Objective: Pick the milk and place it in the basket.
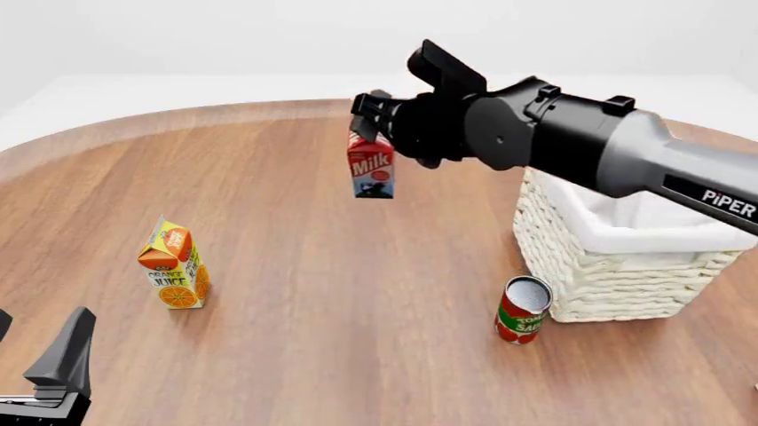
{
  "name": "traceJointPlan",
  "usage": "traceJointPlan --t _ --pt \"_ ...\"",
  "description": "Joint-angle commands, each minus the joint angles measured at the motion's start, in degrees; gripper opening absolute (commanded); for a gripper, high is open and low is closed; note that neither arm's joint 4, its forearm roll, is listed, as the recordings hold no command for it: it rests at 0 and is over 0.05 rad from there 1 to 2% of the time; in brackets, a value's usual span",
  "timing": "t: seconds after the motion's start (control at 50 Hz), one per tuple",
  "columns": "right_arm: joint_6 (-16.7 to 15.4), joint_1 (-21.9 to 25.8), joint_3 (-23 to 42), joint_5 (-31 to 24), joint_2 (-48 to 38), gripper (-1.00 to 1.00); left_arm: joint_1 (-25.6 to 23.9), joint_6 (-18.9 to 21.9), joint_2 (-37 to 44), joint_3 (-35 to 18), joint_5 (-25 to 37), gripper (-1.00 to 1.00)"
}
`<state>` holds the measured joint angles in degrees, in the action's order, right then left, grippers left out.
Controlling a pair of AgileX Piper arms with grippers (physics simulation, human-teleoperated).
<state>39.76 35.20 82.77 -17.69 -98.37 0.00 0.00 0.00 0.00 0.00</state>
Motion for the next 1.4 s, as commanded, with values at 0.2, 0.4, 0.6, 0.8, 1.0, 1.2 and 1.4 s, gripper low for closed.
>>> traceJointPlan --t 0.2,0.4,0.6,0.8,1.0,1.2,1.4 --pt "-1.3 -4.3 -2.3 -0.4 7.8 -1.0 0.0 0.0 0.0 0.0 0.0 1.0" --pt "-1.9 -6.6 -3.5 -0.9 11.1 -1.0 0.0 0.0 0.0 0.0 0.0 1.0" --pt "-2.4 -9.2 -4.8 -1.5 14.2 -1.0 0.0 0.0 0.0 0.0 0.0 1.0" --pt "-2.4 -12.0 -6.7 -1.4 17.5 -1.0 0.0 0.0 0.0 0.0 0.0 1.0" --pt "-2.0 -14.6 -8.5 -1.0 19.7 -1.0 0.0 0.0 0.0 0.0 0.0 1.0" --pt "-2.0 -16.9 -9.7 -0.6 21.4 -1.0 0.0 0.0 0.0 0.0 0.0 1.0" --pt "-2.2 -19.8 -11.2 -0.4 23.4 -1.0 0.0 0.0 0.0 0.0 0.0 1.0"
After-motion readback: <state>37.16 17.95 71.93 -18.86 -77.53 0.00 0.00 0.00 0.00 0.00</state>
